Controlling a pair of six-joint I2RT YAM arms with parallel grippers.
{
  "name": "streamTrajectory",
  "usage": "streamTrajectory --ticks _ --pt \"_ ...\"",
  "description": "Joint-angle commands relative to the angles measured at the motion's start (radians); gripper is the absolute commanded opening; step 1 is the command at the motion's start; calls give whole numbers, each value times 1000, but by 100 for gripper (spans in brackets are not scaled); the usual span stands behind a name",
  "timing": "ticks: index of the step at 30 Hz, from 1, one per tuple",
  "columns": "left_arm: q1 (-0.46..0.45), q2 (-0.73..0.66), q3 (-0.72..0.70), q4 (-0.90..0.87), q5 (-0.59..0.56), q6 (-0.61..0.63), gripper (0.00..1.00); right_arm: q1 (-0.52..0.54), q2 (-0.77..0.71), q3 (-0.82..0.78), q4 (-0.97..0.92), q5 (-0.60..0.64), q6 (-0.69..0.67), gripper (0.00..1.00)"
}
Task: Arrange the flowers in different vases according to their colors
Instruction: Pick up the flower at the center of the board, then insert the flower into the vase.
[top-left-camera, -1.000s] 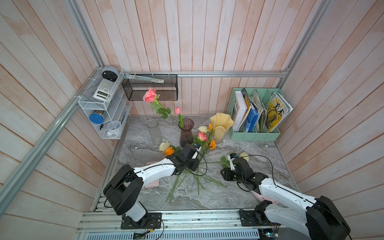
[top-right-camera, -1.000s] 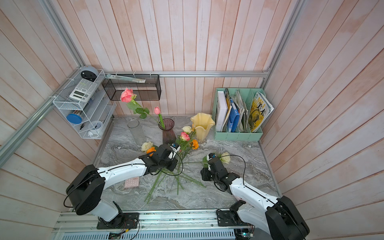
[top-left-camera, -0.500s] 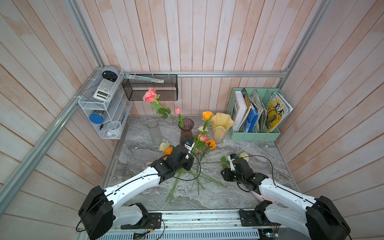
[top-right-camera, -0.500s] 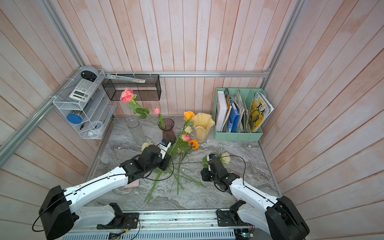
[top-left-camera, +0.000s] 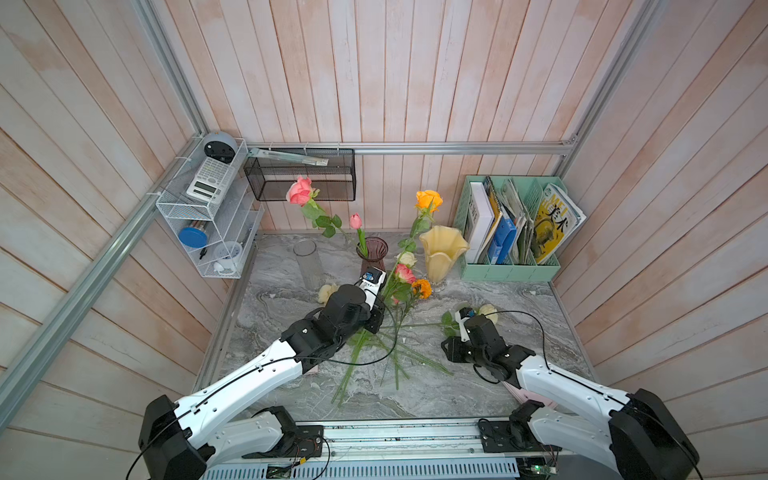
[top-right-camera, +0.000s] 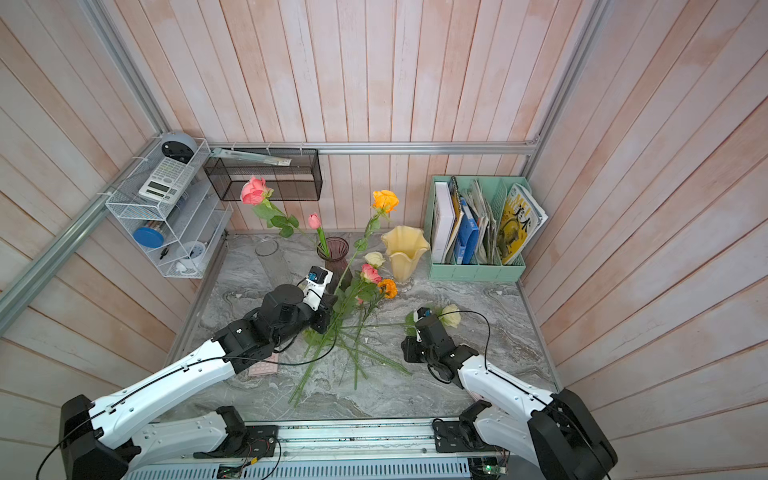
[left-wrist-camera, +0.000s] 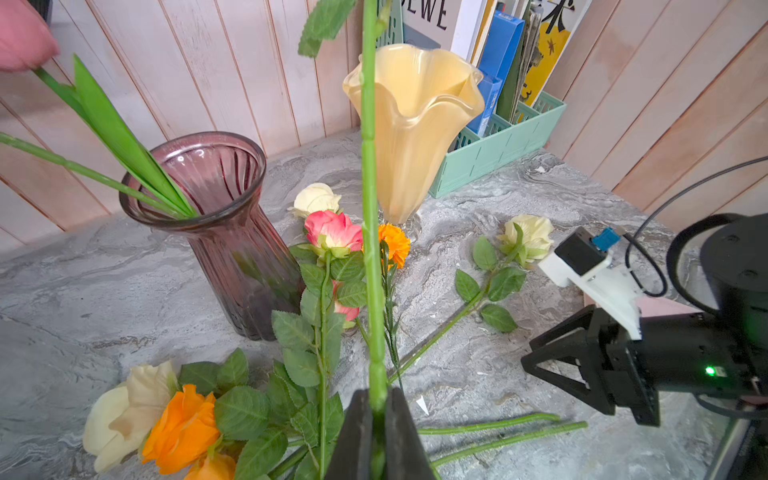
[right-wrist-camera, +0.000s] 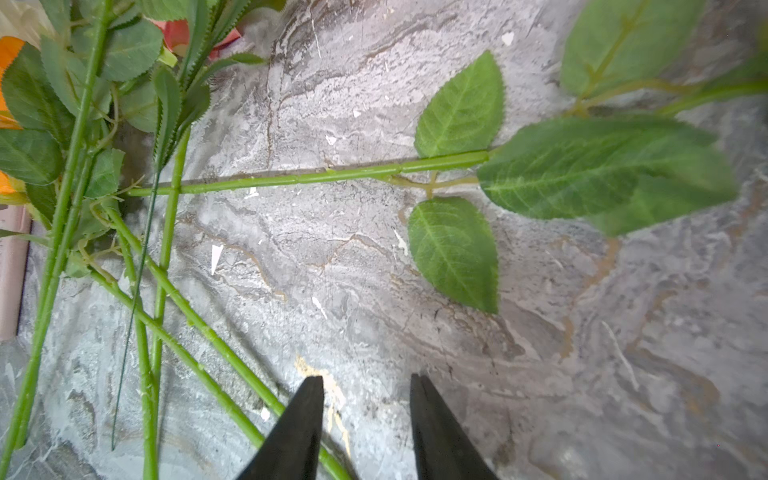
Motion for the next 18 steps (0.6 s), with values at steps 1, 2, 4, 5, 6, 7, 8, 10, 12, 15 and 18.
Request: streamTrajectory --ticks 1,2,4,5,6,7,8,10,12,15,18 --pt "-1 -24 28 77 -53 32 0 -5 10 -12 12 4 13 41" --pt "0 -25 30 98 -65 36 0 -5 11 -12 13 4 13 41" --pt "0 -25 32 139 -78 47 0 -5 16 -13 17 3 13 41" --pt "0 -24 38 154 -82 52 0 -5 18 -12 18 3 13 41" --pt "0 -24 37 175 -85 55 0 -6 20 -12 19 2 13 41" --pt "0 -26 32 204 -86 58 0 -5 22 -10 19 0 13 41" --pt "0 -29 28 229 -88 60 0 -5 25 -10 20 -1 13 41" --pt "1 -33 21 278 -104 60 0 -6 27 -10 21 -1 13 41" --pt "0 -33 18 313 -119 63 0 -6 32 -10 21 -5 12 41" --pt "1 -36 -2 388 -118 68 0 -6 38 -8 23 -8 12 41" --pt "0 -35 -27 487 -118 66 0 -5 44 -9 26 -8 10 41"
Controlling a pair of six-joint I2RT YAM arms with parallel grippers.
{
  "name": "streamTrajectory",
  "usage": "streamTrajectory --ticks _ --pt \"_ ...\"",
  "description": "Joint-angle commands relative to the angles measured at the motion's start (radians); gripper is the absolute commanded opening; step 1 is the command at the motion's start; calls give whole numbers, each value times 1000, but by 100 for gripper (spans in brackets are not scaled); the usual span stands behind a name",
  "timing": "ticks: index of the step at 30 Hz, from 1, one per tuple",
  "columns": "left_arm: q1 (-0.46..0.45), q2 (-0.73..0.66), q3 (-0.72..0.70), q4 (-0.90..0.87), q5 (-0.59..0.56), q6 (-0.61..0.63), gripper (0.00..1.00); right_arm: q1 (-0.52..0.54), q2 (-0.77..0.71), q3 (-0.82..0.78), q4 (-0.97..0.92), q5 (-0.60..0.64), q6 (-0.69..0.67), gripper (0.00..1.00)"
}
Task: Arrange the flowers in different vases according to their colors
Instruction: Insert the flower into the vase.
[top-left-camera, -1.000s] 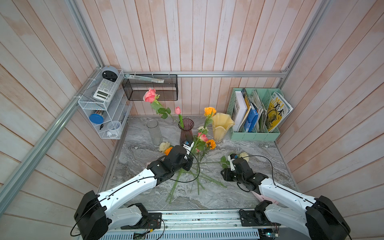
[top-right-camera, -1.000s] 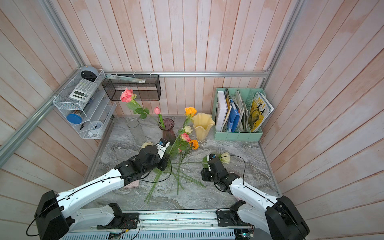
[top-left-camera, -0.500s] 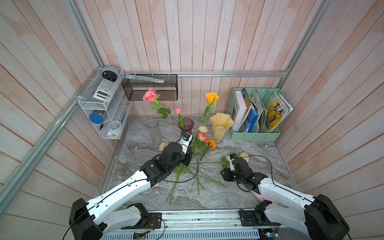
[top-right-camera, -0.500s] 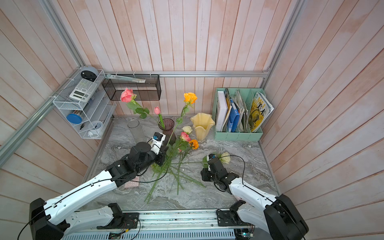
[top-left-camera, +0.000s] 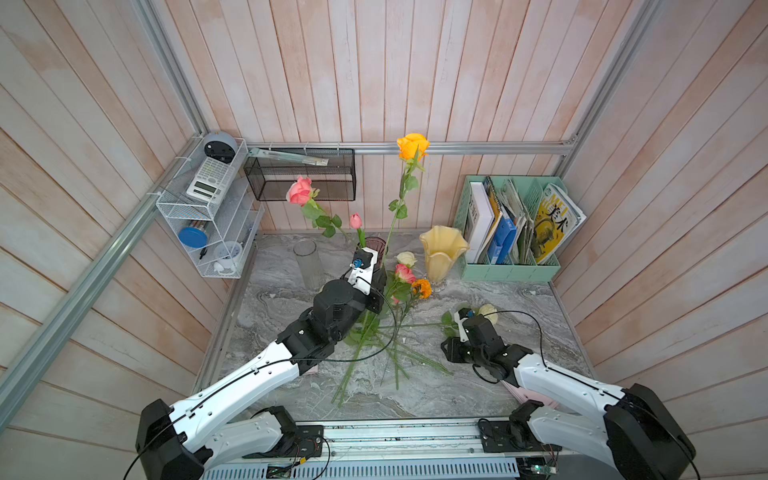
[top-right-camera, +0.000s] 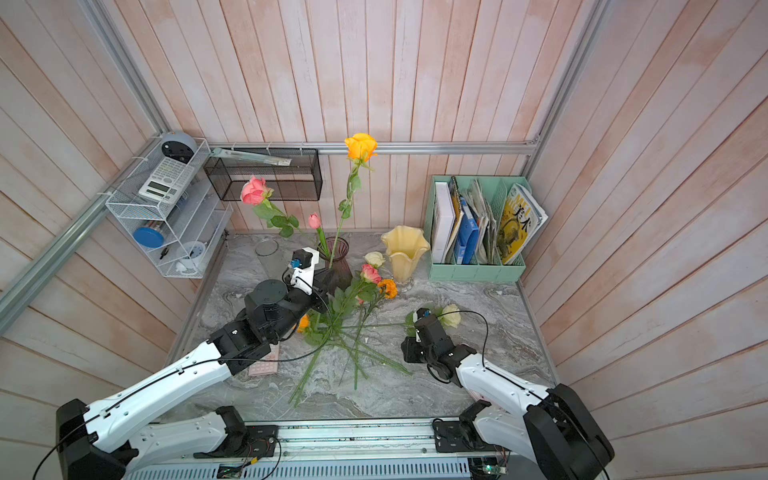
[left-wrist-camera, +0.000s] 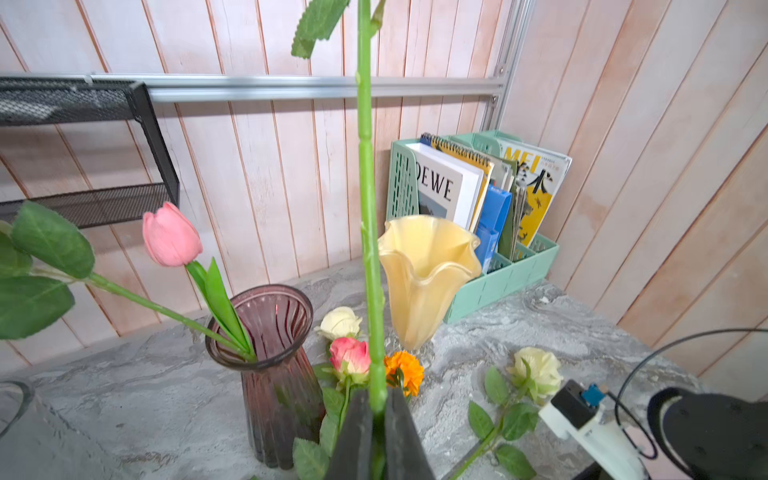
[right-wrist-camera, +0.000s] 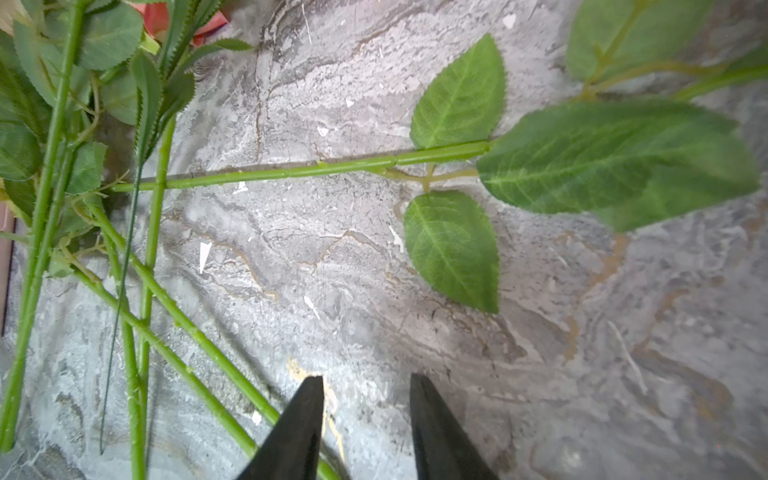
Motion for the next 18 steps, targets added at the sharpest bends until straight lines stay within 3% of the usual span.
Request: streamTrajectory --ticks 1,8,13,18 --pt "1 -8 -27 178 -14 16 0 -6 16 -7 16 -7 10 41" --pt "1 166 59 445 92 22 0 -5 50 13 17 -14 2 41" --pt "13 366 140 748 167 -5 0 -5 85 30 16 -28 -21 41" --pt "33 550 278 903 233 -45 0 -7 115 50 -6 -37 -53 40"
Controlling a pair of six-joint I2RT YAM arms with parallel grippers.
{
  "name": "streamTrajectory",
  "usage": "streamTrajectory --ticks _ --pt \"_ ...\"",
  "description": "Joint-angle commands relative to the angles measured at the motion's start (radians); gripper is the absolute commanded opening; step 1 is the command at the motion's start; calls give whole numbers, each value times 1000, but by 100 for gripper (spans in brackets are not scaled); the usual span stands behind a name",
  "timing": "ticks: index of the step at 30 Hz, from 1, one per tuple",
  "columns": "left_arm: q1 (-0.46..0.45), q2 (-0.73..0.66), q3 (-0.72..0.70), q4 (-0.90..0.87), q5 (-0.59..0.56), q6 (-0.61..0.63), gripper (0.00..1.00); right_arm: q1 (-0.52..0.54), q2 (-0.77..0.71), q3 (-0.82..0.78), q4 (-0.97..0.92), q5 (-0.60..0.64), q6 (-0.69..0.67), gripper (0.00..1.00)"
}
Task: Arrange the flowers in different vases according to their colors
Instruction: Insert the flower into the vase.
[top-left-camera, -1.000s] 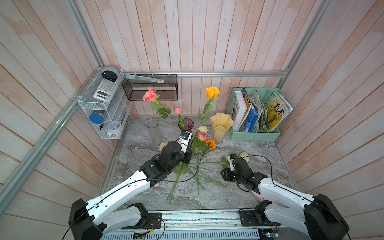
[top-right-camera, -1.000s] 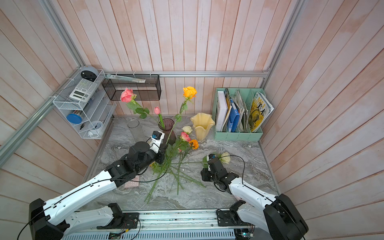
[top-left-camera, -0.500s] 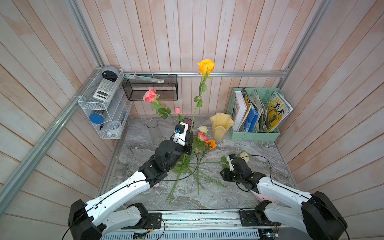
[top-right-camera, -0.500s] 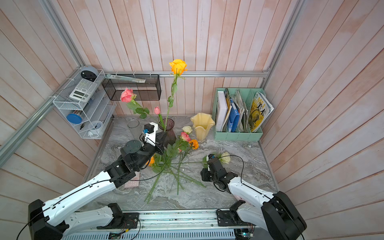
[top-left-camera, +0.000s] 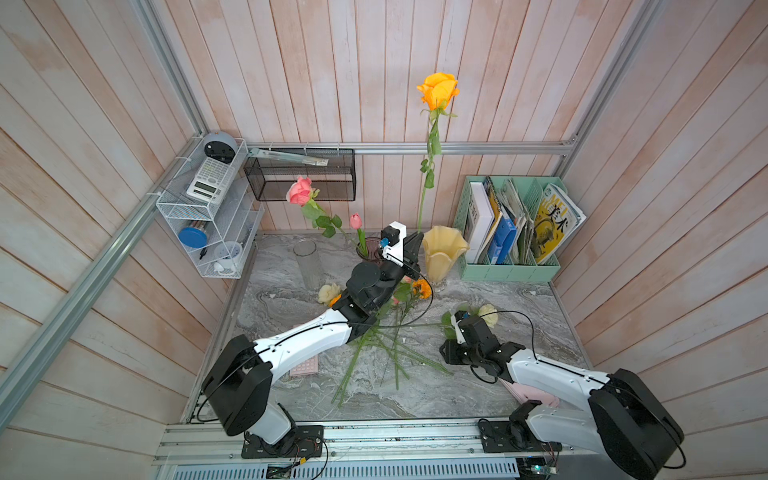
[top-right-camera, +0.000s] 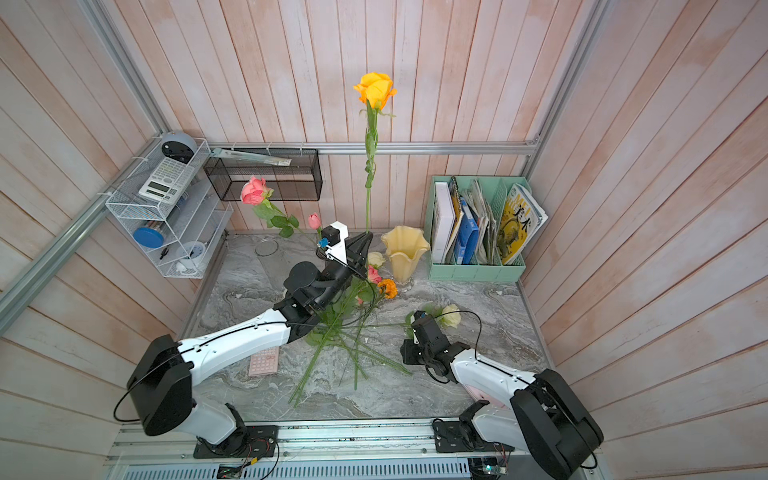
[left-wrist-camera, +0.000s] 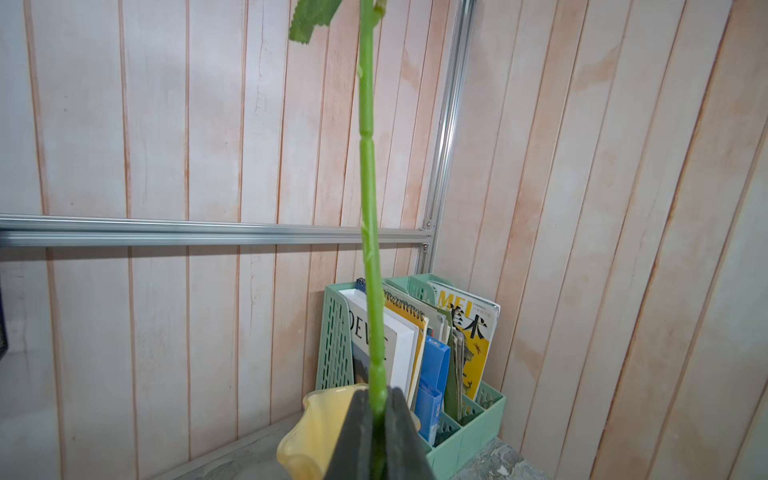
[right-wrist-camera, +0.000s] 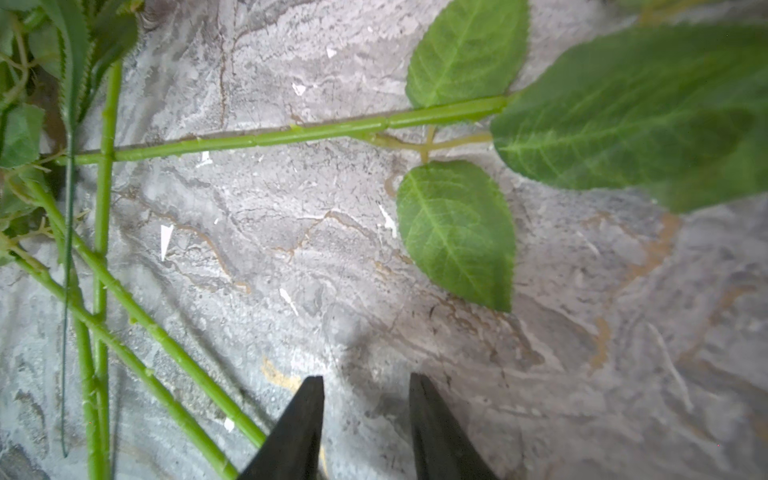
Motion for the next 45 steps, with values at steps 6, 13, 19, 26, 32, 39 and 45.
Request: streamTrajectory --ticks 6,13,19,26,32,39,45 --pt "16 128 185 231 93 -37 0 -18 36 33 -27 -29 -60 40" --pt "22 215 328 204 96 -19 0 -36 57 31 -1 -64 -72 40" --pt "33 323 465 145 119 -3 0 -45 70 32 10 -95 -86 40" --pt "46 458 591 89 109 50 0 -50 85 13 49 -119 -79 40" --pt "53 552 641 87 82 91 0 -54 93 0 69 -135 -80 40" --pt "61 597 621 118 48 109 0 -55 81 -8 76 -138 -82 40" --pt "56 546 472 182 25 97 15 -55 78 -8 73 -140 -79 40"
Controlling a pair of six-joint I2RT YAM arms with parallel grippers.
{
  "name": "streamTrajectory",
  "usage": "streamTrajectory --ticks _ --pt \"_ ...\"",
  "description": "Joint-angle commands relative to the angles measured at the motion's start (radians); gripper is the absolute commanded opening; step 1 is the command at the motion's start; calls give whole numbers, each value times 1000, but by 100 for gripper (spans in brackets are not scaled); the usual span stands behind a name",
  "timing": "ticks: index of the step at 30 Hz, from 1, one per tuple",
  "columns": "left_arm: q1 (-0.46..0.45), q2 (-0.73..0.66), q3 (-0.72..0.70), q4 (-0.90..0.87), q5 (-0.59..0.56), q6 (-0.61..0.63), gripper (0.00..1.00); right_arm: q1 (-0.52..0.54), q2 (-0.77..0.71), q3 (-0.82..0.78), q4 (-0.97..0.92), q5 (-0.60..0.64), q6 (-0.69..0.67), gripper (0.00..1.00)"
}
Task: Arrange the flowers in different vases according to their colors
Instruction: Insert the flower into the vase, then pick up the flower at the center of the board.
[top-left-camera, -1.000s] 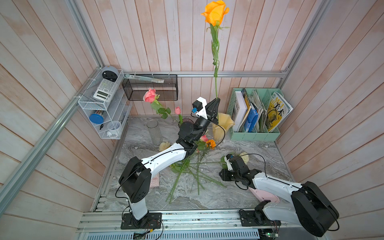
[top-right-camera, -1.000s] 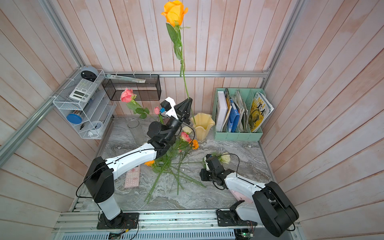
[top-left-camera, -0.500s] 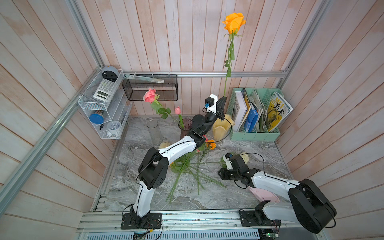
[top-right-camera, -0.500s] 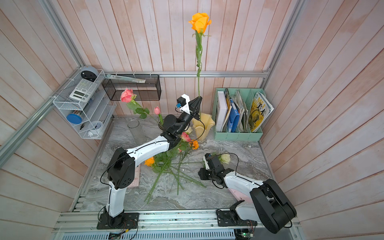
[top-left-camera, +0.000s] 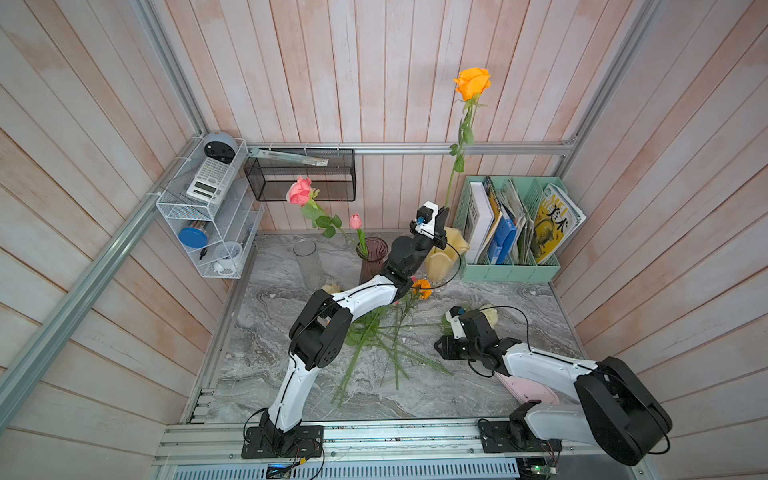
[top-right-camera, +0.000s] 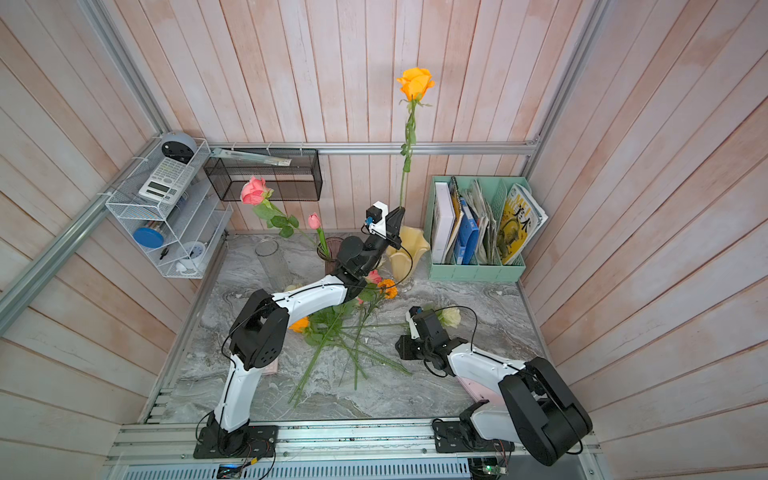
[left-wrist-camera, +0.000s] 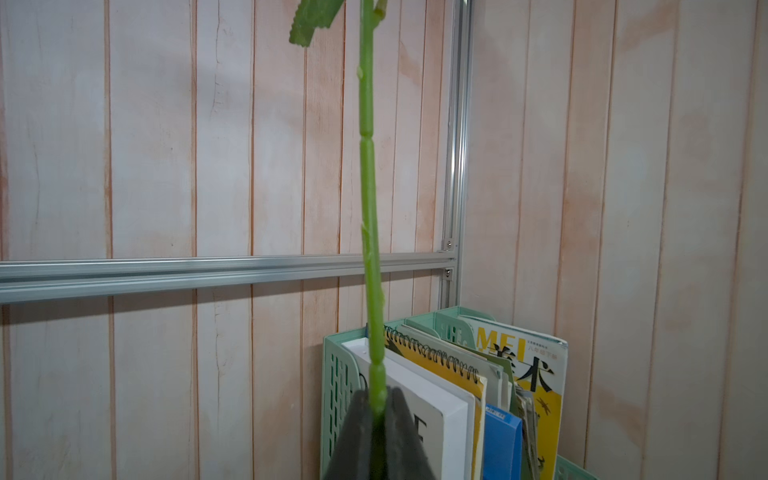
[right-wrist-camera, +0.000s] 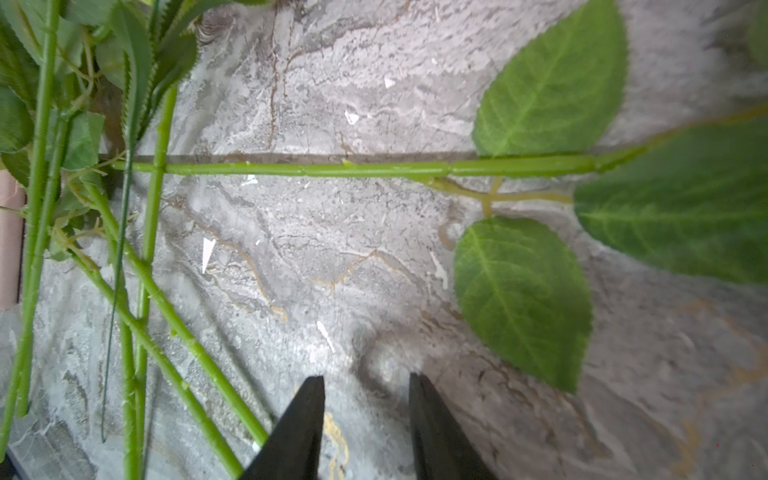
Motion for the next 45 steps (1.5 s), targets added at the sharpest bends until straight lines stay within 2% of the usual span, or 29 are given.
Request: streamTrajectory --ticks 1,2,4,11,13,16,20,23,26,29,33,39,45 --pt "-1 -50 -83 51 -25 0 21 -2 -2 -20 -30 -13 -8 40" --pt "0 -60 -101 53 -28 -6 28 -1 -3 -20 -32 -13 -6 40" --pt "-1 -74 -143 73 -40 -13 50 -2 -8 -13 -39 -12 -6 40" --pt "0 -133 -212 53 -35 -32 56 -2 -38 -3 -62 -6 4 40" --pt "-1 -169 -238 43 -38 -35 74 -2 -51 -7 -65 -5 8 40" --pt "-8 -253 -286 -37 -45 -22 80 -1 -69 -7 -74 1 9 40" --pt "-26 -408 -396 -180 -64 -5 82 -2 -86 -5 -85 9 9 40" --pt "-48 -537 -471 -354 -99 21 83 -3 -92 -2 -89 8 9 40" --pt "-82 -653 -524 -563 -101 37 83 -3 -98 -2 -92 6 10 40" --pt "-107 -721 -511 -865 -65 -4 80 -2 -102 1 -103 11 13 40" --pt "-129 -746 -528 -1094 -58 -50 78 -2 -105 1 -114 39 41 40" --pt "-130 -722 -565 -1270 -57 -161 77 -4 -89 6 -122 45 60 40" --pt "-140 -629 -537 -1376 -67 -250 67 -4 -56 12 -117 29 51 40"
